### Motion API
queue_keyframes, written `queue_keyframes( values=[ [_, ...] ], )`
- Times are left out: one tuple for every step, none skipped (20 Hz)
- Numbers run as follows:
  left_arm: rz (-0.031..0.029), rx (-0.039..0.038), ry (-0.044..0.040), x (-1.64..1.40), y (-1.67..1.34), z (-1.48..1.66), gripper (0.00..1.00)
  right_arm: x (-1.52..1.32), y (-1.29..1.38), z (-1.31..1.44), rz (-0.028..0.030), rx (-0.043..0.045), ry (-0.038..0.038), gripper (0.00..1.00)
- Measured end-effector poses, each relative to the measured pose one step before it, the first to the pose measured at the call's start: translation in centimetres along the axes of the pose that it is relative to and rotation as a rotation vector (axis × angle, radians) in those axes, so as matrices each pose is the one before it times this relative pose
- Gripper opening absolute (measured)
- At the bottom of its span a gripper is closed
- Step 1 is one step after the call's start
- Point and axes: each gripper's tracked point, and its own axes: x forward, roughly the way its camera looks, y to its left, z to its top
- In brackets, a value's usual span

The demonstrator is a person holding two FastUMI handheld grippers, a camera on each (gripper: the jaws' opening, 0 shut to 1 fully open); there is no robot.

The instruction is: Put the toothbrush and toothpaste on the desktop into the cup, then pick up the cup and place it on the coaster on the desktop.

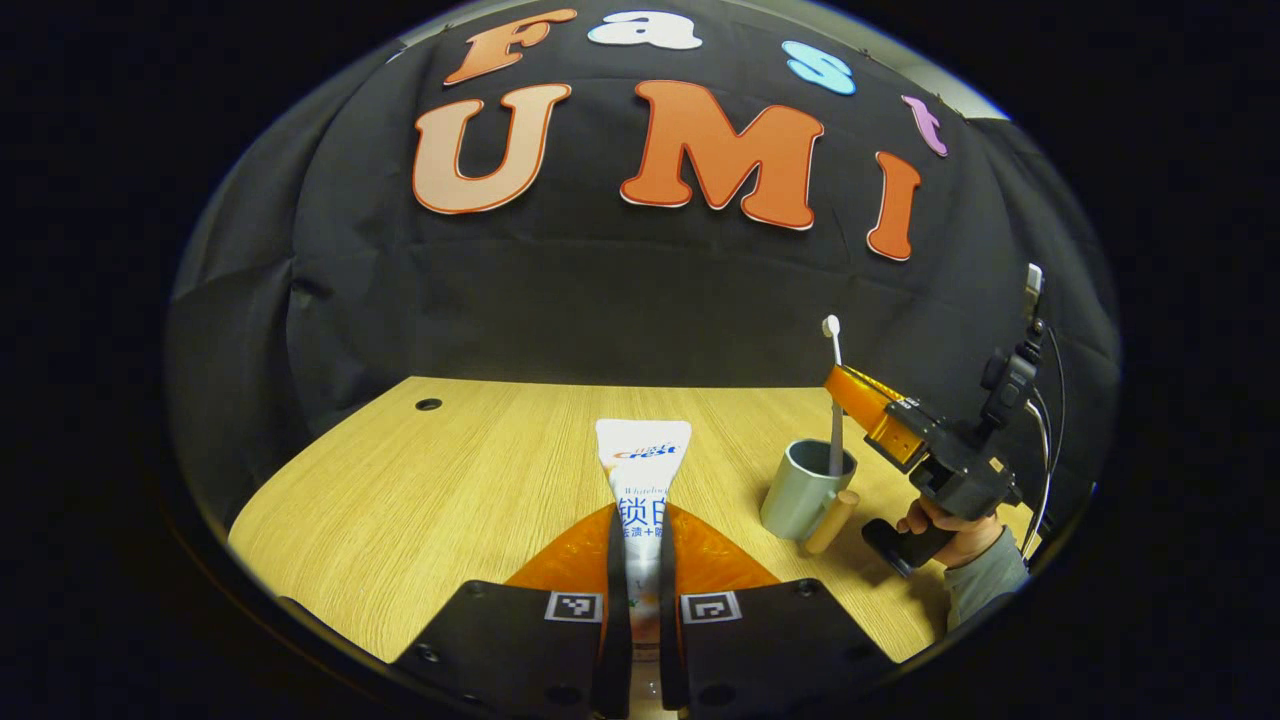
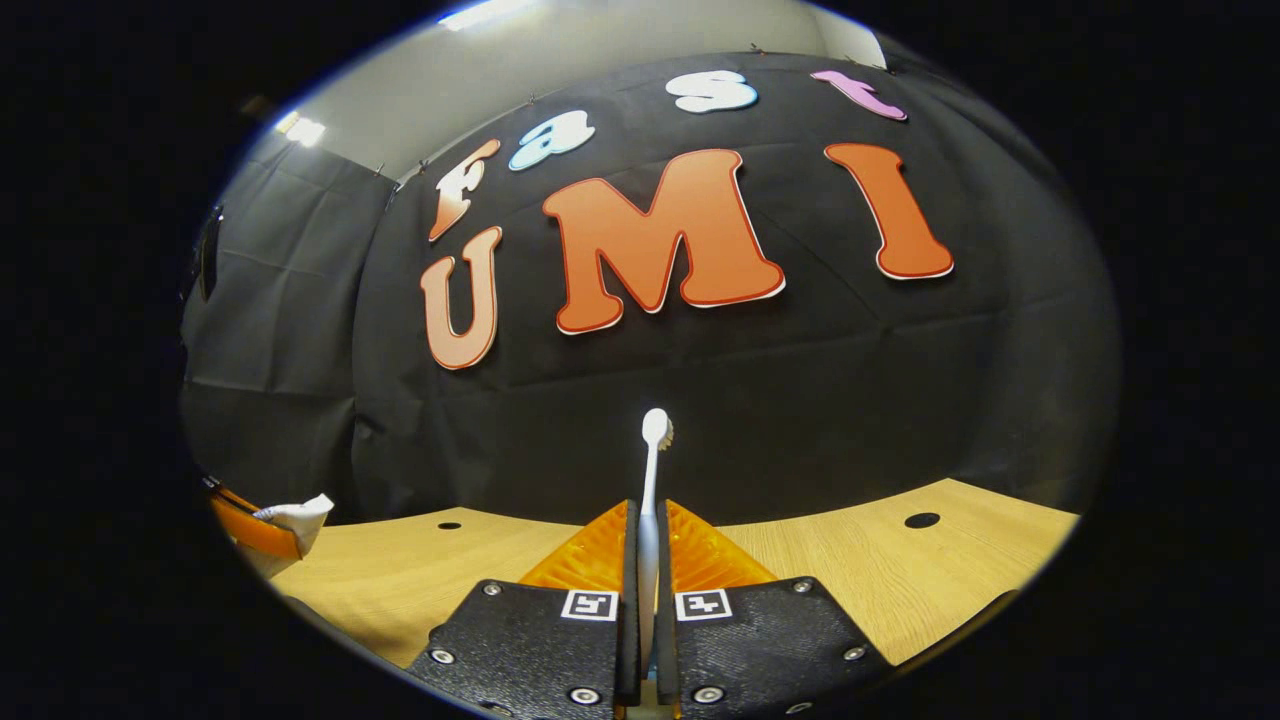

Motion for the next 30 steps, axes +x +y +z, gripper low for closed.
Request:
queue_keyframes(
  values=[
    [-0.0069, -0.00187, -0.00173, 0.303, -0.272, 0.137, 0.15, -0.305, 0.042, -0.034, -0.00124, -0.00896, 0.00071, 0.07],
    [-0.00588, -0.00318, -0.00196, 0.287, -0.215, 0.266, 0.15, -0.233, 0.165, -0.066, 0.00374, -0.01068, 0.00364, 0.07],
    [-0.00574, -0.00034, 0.00165, 0.292, -0.199, 0.207, 0.15, -0.273, 0.094, -0.181, 0.0018, -0.01123, 0.00629, 0.07],
    [-0.00145, -0.00024, -0.00066, 0.2, -0.306, 0.237, 0.15, -0.246, 0.027, -0.153, 0.00078, -0.00878, 0.00541, 0.08],
    [-0.00149, 0.00127, -0.00092, 0.241, -0.174, 0.329, 0.14, -0.235, -0.028, -0.16, -0.00149, -0.00331, 0.00546, 0.08],
    [-0.00005, -0.00007, -0.00407, 0.26, -0.039, 0.254, 0.14, -0.164, -0.003, -0.307, -0.00069, 0.00399, 0.00915, 0.08],
    [-0.00122, -0.00108, -0.00292, 0.168, -0.082, 0.381, 0.15, -0.188, -0.016, -0.37, -0.00126, 0.00703, 0.01327, 0.08],
    [-0.00167, -0.00103, -0.00264, 0.252, -0.132, 0.261, 0.14, -0.224, -0.061, -0.221, -0.00162, 0.00699, 0.009, 0.08],
    [-0.00322, -0.00197, -0.00209, 0.215, -0.153, 0.297, 0.14, -0.215, -0.08, -0.071, -0.00275, 0.00252, 0.00413, 0.08],
    [-0.0042, -0.00137, -0.00039, 0.26, -0.197, 0.016, 0.14, -0.169, -0.124, -0.159, -0.00441, -0.00055, 0.00486, 0.08],
    [-0.00513, -0.00209, -0.0021, 0.293, -0.2, 0.148, 0.14, -0.171, -0.199, -0.076, -0.00188, -0.00065, 0.00443, 0.08],
    [-0.0048, -0.00516, -0.00019, 0.411, -0.271, 0.022, 0.15, -0.241, -0.059, -0.001, 0.00162, 0.00479, 0.00422, 0.08],
    [-0.00845, -0.0068, -0.00295, 0.326, -0.385, 0.175, 0.14, -0.292, 0.117, -0.086, 0.00878, 0.01559, 0.00531, 0.09],
    [-0.01259, -0.00834, -0.00304, 0.478, -0.61, 0.072, 0.15, -0.087, 0.154, -0.108, 0.00604, 0.01409, 0.00995, 0.1],
    [-0.0091, -0.00439, -0.00499, 0.412, -0.613, 0.077, 0.15, -0.073, -0.108, -0.16, 0.00068, 0.00592, 0.0069, 0.1],
    [-0.01126, -0.0018, -0.00703, 0.282, -0.538, 0.135, 0.15, -0.092, -0.238, -0.008, -0.00383, -0.00253, 0.00356, 0.1],
    [-0.0124, -0.00191, -0.00803, 0.349, -0.645, 0.18, 0.15, -0.233, -0.253, -0.009, -0.00699, -0.0054, 0.00355, 0.1],
    [-0.01179, -0.00089, -0.00994, 0.325, -0.323, 0.248, 0.14, -0.131, -0.132, 0.035, 0.00023, 0.00028, 0.00458, 0.09],
    [-0.00921, -0.00118, -0.01031, 0.194, -0.442, 0.244, 0.16, -0.214, 0.063, -0.02, 0.00513, 0.00151, 0.00711, 0.09],
    [-0.00826, -0.00043, -0.01284, 0.292, -0.421, 0.3, 0.15, -0.245, 0.078, 0.004, 0.00553, 0.00353, 0.00552, 0.09],
    [-0.00727, -0.00073, -0.01149, 0.359, -0.397, 0.297, 0.14, -0.296, 0.144, 0.154, 0.01084, 0.00122, 0.00405, 0.1],
    [-0.00645, -0.00056, -0.01175, 0.276, -0.3, 0.346, 0.14, -0.225, 0.065, 0.105, 0.00797, -0.00266, 0.00245, 0.11],
    [-0.00635, -0.00199, -0.00504, 0.235, -0.352, 0.164, 0.15, -0.197, 0.088, 0.181, 0.00738, -0.00517, 0.00112, 0.12],
    [-0.00756, -0.00396, -0.00846, 0.421, -0.324, 0.246, 0.14, -0.262, 0.055, 0.068, 0.00721, -0.00777, 0.00347, 0.16],
    [-0.01074, -0.00534, -0.00782, 0.235, -0.472, 0.239, 0.14, -0.275, 0.051, 0.061, 0.00683, -0.00845, 0.00504, 0.19],
    [-0.00895, -0.00619, -0.00608, 0.342, -0.307, 0.005, 0.14, -0.361, 0.102, -0.014, 0.00943, 0.00006, 0.00329, 0.27],
    [-0.00921, -0.00954, -0.00777, 0.304, -0.276, 0.158, 0.14, -0.324, 0.249, 0.155, 0.01349, 0.01315, 0.00006, 0.29],
    [-0.00887, -0.00651, -0.00527, 0.403, -0.304, 0.097, 0.14, -0.286, 0.199, 0.198, 0.00855, 0.01205, -0.00055, 0.4],
    [-0.00655, -0.0038, -0.00409, 0.328, -0.292, 0.014, 0.14, -0.192, -0.018, 0.211, 0.00431, 0.00497, -0.00043, 0.37],
    [-0.01046, -0.00264, 0.00573, 0.523, -0.274, -0.172, 0.14, -0.152, -0.135, 0.244, 0.00145, 0.00075, -0.00391, 0.43]
  ],
)
